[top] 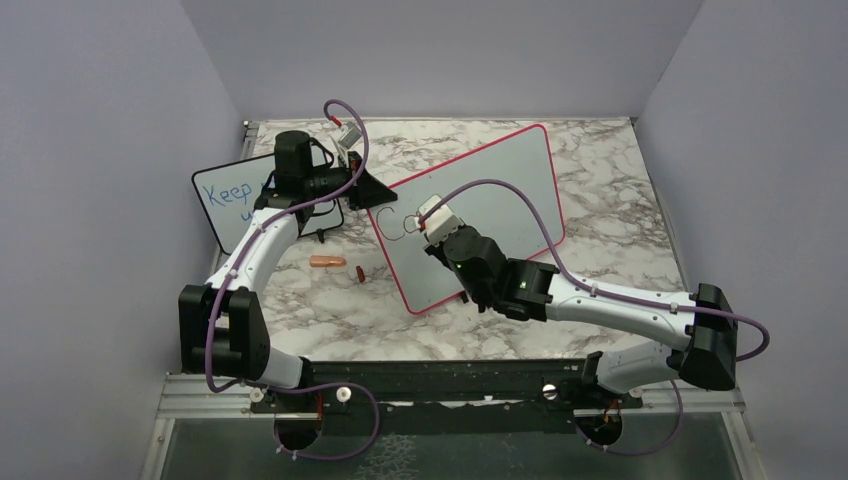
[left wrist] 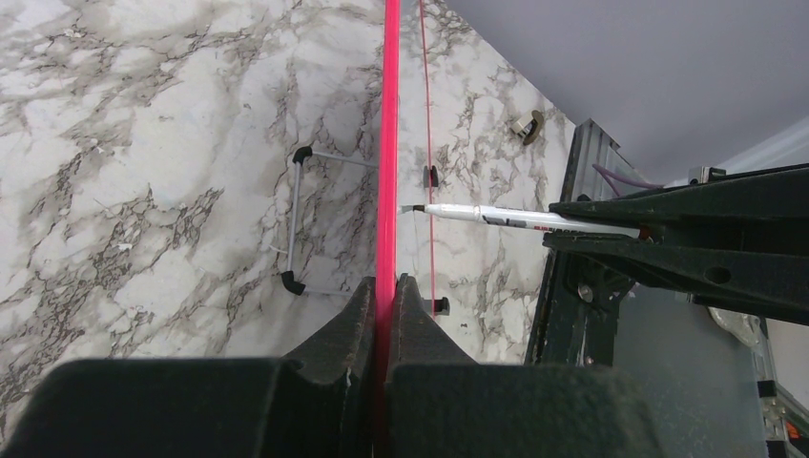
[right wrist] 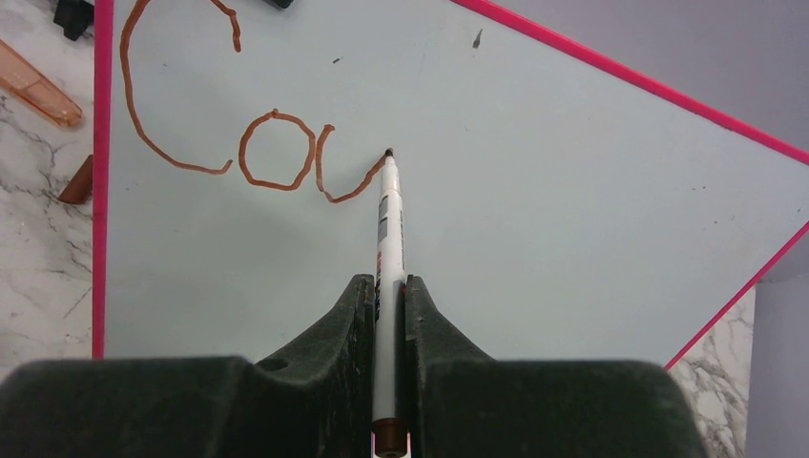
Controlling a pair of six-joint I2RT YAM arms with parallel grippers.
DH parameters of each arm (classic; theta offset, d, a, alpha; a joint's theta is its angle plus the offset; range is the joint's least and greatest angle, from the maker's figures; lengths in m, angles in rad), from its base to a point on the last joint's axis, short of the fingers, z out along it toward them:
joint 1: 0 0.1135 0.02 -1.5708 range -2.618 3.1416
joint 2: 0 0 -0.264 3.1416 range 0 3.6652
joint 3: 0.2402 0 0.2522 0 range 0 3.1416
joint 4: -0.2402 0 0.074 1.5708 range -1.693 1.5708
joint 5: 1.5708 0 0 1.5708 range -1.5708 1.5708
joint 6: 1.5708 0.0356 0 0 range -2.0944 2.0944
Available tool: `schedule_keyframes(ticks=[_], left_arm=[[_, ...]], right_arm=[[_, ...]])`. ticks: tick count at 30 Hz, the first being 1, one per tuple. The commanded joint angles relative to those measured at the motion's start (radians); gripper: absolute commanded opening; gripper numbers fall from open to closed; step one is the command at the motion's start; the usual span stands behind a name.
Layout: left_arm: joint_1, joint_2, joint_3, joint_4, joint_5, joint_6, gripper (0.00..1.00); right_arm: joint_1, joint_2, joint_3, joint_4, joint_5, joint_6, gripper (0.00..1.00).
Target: Write a sentence on the whiteboard
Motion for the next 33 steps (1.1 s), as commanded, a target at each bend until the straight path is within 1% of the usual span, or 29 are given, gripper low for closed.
schedule_keyframes(ticks=[1,33], left_arm=[[-0.014,0.036,-0.020,-0.075,-0.021,0.085,0.00],[-0.014,0.037,-0.018,-0.082,-0.023,0.089,0.00]], right_arm=[[-0.008,-0.012,0.015,-0.050,-0.042,0.023,0.01],[-0.008,-0.036,-0.001,-0.149,-0.049,0.056,0.01]])
